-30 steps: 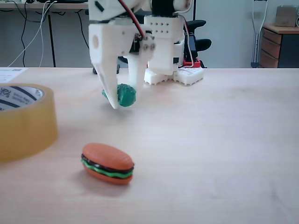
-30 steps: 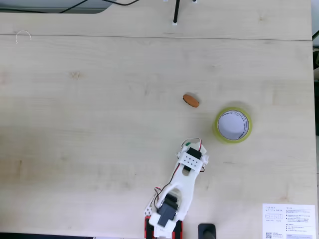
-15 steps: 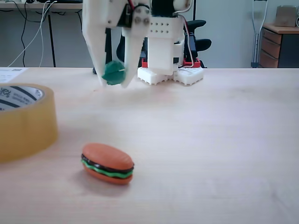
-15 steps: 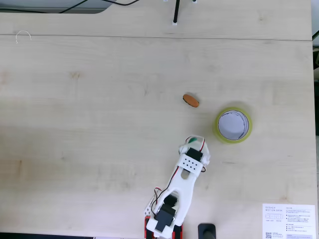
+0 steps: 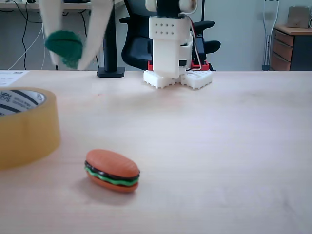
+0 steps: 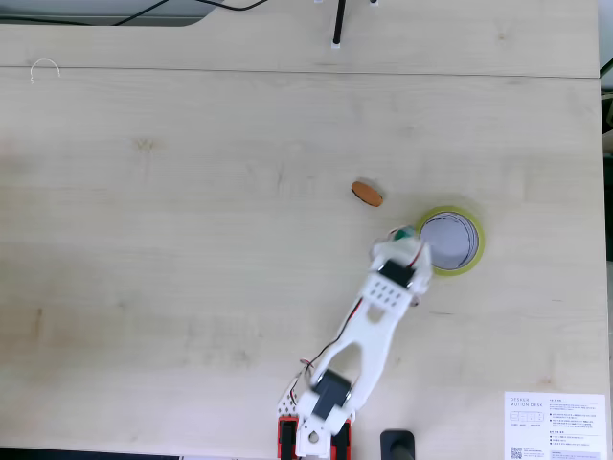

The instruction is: Grasp a cucumber and put it in the hole.

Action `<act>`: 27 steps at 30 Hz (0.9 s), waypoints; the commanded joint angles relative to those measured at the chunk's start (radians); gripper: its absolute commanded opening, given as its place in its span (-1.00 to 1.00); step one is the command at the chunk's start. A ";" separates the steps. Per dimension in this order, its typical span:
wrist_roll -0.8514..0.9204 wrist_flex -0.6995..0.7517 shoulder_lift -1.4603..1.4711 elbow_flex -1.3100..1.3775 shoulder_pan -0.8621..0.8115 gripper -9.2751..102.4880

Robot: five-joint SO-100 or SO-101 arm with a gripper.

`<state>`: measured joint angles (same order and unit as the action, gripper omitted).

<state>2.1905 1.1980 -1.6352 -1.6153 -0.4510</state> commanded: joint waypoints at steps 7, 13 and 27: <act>-0.190 0.256 0.426 0.770 -0.091 -0.71; -0.236 0.331 0.615 1.037 -0.117 -0.71; -0.236 0.466 0.669 1.227 -0.132 0.15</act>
<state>1.9604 1.6368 -0.8836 -0.4648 -0.5737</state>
